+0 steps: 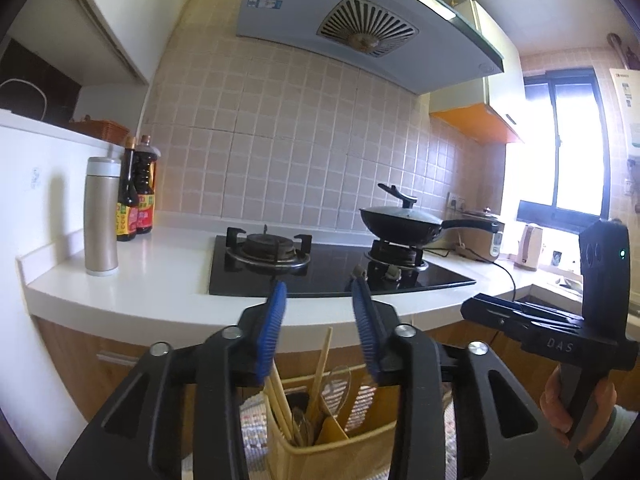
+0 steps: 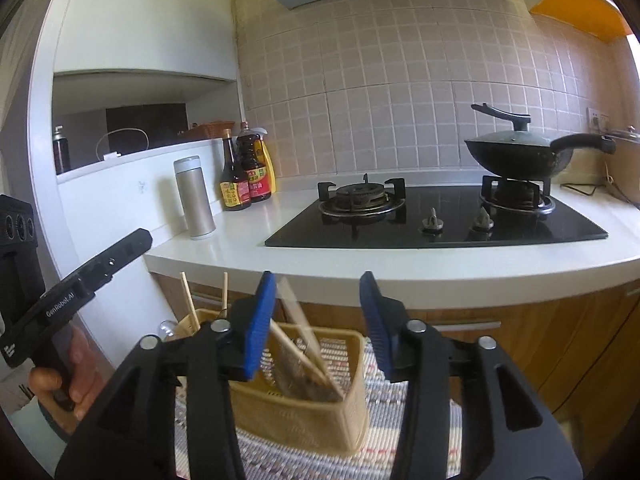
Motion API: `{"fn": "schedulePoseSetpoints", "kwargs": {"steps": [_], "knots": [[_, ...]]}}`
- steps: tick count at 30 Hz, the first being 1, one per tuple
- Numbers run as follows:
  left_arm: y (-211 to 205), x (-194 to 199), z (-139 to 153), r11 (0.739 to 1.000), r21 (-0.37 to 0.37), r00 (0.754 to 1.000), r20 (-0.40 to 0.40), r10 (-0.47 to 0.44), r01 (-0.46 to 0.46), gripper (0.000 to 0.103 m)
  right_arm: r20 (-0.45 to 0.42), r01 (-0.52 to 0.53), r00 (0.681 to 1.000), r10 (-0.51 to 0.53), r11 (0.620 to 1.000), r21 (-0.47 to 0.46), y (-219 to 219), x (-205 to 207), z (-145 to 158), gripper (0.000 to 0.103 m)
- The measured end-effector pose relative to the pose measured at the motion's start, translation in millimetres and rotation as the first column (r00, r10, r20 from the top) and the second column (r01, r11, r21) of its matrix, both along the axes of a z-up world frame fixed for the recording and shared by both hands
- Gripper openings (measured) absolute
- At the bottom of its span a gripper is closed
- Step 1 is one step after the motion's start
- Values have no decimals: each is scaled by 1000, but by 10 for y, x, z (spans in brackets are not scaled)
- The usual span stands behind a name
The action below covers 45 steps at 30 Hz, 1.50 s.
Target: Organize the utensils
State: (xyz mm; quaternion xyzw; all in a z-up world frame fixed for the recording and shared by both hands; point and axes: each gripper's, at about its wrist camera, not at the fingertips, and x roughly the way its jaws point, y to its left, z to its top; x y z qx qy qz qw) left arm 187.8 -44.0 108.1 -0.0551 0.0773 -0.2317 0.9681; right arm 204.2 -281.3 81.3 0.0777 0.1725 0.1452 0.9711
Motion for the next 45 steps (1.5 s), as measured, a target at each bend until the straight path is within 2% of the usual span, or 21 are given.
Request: {"fn": "schedulePoseSetpoints", "kwargs": {"steps": [2, 3, 5, 7, 9, 12, 15, 20, 24, 26, 32, 37, 40, 45], "knots": [[42, -114, 30, 1000, 15, 1000, -4, -9, 9, 42, -12, -4, 1000, 4, 1000, 9, -5, -136, 3, 42], [61, -167, 38, 1000, 17, 1000, -6, -13, 13, 48, -16, -4, 1000, 4, 1000, 11, -1, -189, 1, 43], [106, -313, 41, 1000, 20, 1000, -8, -18, 19, 59, -23, -3, 1000, 3, 1000, 11, 31, -346, -21, 49], [136, -485, 23, 1000, 29, 1000, -6, -13, 13, 65, -27, 4, 1000, -4, 1000, 6, 70, -473, -52, 59], [168, -633, -11, 999, 34, 1000, -13, -7, 8, 72, -35, 13, 999, -14, 1000, -14, 131, -594, -98, 59], [198, -797, -82, 999, 35, 999, -34, 3, -1, 78, -48, 23, 999, -26, 998, -51, 247, -754, -187, 59], [218, -948, -175, 999, 38, 998, -52, 28, -26, 82, -89, 30, 995, -36, 997, -77, 375, -871, -309, 63], [225, -1137, -374, 994, 48, 992, -68, 106, -103, 91, -119, 80, 989, -85, 996, -50, 408, -1079, -512, 72], [181, -1203, -576, 982, 62, 979, -88, 183, -178, 92, -78, 132, 988, -136, 990, -49, 403, -1219, -653, 78], [167, -1228, -684, 974, 72, 971, -91, 219, -213, 92, -21, 151, 988, -154, 984, -93, 467, -1302, -724, 90], [87, -1284, -967, 936, 131, 941, -51, 334, -325, 94, 28, 229, 973, -227, 961, -156, 548, -1340, -893, 91], [91, -1256, -1067, 917, 161, 927, -28, 375, -366, 94, 48, 261, 965, -256, 947, -186, 523, -1330, -942, 91], [71, -1221, -1089, 917, 178, 929, -40, 368, -356, 95, 69, 268, 963, -260, 946, -184, 513, -1349, -912, 91], [-37, -1253, -1124, 907, 231, 932, -2, 363, -353, 95, 108, 274, 960, -257, 942, -194, 565, -1440, -853, 93]]}}
